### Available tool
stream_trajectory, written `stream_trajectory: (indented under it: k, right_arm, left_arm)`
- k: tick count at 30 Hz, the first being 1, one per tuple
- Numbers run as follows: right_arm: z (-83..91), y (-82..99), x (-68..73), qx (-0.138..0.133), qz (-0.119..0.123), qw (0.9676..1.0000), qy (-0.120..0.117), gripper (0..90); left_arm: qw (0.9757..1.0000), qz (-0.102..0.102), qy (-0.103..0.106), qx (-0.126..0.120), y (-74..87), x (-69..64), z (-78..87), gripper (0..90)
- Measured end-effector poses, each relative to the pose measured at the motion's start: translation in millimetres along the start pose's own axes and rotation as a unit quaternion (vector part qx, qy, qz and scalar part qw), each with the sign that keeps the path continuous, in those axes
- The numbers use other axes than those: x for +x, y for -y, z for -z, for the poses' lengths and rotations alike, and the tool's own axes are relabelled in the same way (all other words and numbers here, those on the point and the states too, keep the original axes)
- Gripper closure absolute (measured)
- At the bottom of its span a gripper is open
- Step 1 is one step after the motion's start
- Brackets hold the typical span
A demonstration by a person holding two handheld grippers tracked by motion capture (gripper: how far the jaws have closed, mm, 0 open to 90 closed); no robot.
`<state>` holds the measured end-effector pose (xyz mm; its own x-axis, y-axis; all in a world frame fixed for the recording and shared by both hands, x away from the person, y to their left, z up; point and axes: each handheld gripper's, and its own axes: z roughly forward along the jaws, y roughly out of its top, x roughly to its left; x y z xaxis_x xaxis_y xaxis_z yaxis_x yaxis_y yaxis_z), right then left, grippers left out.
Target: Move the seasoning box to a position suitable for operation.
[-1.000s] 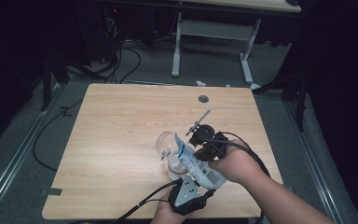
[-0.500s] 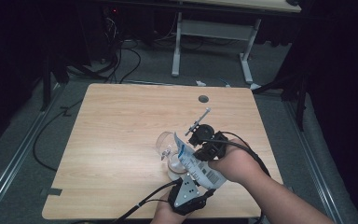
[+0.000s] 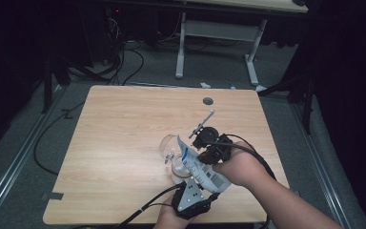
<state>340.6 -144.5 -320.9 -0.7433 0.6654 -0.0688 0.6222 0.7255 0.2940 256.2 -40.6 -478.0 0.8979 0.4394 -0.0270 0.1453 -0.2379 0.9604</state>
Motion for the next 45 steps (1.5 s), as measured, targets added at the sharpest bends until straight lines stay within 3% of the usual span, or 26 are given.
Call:
stream_trajectory:
  k: [45]
  right_arm:
    - [-1.3,-3.2,1.8,-0.001,0.006,1.0,0.0,89.8]
  left_arm:
    - [1.0,0.004,0.002,-0.003,-1.8,1.1,1.4,61.8]
